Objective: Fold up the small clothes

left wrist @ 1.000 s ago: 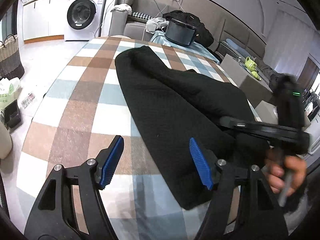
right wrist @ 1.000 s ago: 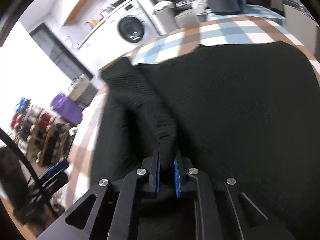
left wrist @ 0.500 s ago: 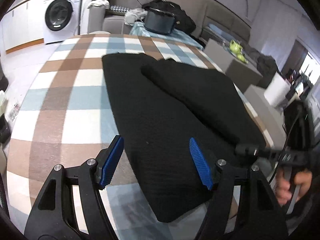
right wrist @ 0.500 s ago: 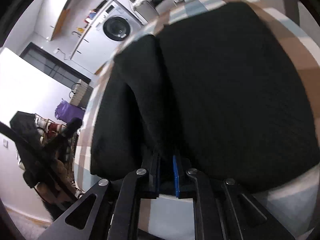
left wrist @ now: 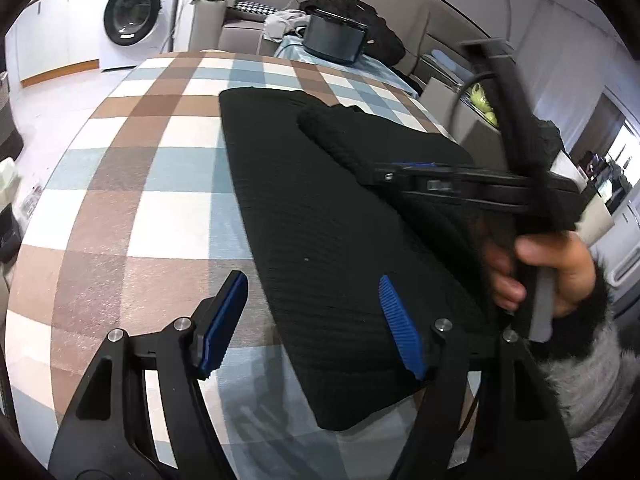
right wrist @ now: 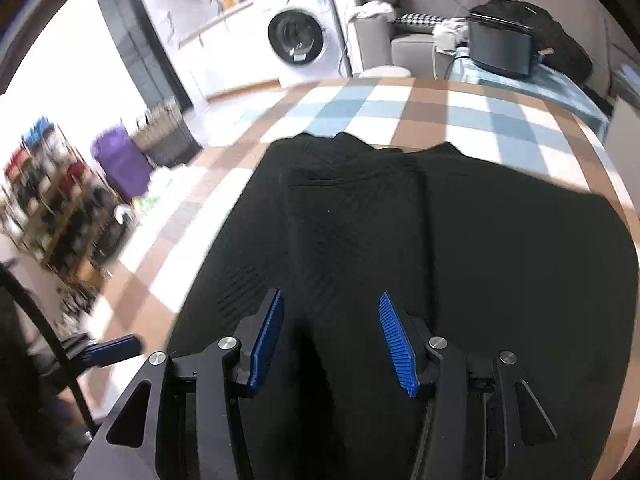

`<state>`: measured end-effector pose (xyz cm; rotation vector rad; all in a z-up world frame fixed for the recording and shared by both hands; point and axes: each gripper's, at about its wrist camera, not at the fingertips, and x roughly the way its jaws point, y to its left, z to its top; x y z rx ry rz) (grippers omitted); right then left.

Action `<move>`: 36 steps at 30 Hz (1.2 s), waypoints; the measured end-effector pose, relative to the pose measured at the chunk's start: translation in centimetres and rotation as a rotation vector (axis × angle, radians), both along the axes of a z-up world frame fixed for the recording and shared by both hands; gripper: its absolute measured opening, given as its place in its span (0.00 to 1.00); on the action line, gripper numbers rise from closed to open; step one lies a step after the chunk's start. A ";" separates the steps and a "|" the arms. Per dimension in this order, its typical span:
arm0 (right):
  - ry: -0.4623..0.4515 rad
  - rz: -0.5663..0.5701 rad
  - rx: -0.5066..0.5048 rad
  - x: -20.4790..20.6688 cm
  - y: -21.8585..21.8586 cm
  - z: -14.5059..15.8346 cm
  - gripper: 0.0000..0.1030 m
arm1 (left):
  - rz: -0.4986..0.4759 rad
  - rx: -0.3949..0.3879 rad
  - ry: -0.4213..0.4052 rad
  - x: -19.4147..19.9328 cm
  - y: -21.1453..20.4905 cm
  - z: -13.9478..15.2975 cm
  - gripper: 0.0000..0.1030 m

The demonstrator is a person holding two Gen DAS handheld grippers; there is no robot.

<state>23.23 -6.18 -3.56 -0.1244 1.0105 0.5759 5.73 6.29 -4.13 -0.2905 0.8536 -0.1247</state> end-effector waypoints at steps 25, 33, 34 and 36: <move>0.107 -0.130 0.213 4.0 -4.6 1.5 0.41 | 0.047 -0.020 -0.009 0.8 2.6 0.0 0.64; 0.167 -0.048 0.277 5.8 -0.1 -0.8 0.08 | 0.077 -0.018 -0.013 0.0 3.1 0.1 0.64; 0.144 -0.038 0.296 5.6 -0.2 -0.3 0.08 | 0.076 -0.023 -0.014 0.0 3.2 0.2 0.64; 0.063 -0.037 0.346 4.1 -1.5 2.0 0.07 | 0.073 -0.024 -0.026 0.0 3.2 0.6 0.64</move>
